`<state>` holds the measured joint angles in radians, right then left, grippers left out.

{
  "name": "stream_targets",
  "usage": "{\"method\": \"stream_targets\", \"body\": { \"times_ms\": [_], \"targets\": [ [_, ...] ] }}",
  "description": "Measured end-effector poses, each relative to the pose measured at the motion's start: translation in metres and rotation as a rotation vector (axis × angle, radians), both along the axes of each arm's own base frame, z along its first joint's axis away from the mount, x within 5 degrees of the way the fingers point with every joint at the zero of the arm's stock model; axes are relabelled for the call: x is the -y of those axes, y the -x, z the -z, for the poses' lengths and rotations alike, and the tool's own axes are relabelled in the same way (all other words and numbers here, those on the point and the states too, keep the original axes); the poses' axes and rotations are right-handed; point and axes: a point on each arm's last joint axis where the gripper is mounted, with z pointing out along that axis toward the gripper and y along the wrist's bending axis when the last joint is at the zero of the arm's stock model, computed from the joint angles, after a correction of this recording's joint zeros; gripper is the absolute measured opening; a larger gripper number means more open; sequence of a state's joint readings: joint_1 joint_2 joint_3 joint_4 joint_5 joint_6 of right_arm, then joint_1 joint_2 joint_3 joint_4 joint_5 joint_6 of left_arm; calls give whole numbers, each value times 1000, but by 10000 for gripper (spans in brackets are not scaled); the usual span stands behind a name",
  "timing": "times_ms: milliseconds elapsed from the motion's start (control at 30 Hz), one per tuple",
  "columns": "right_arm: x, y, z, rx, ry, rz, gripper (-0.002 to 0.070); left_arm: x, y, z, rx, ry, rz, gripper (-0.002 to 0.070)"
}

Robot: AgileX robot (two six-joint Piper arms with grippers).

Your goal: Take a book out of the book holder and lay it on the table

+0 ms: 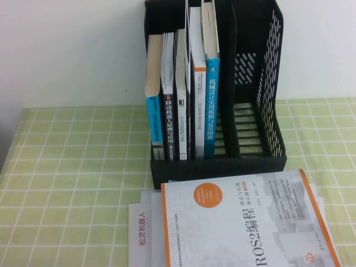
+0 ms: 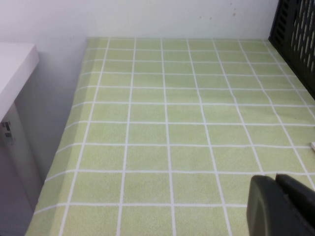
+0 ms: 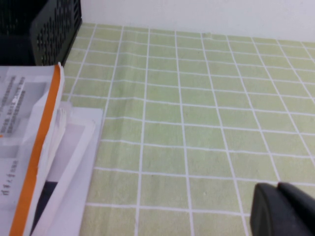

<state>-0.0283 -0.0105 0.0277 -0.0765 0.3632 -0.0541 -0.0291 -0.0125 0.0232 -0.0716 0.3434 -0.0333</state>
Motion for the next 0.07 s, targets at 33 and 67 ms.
{"method": "stream_targets", "body": {
  "times_ms": [33, 67],
  "targets": [
    [0, 0, 0, 0, 0, 0, -2, 0, 0, 0, 0, 0, 0, -3],
    [0, 0, 0, 0, 0, 0, -2, 0, 0, 0, 0, 0, 0, -3]
  ]
}}
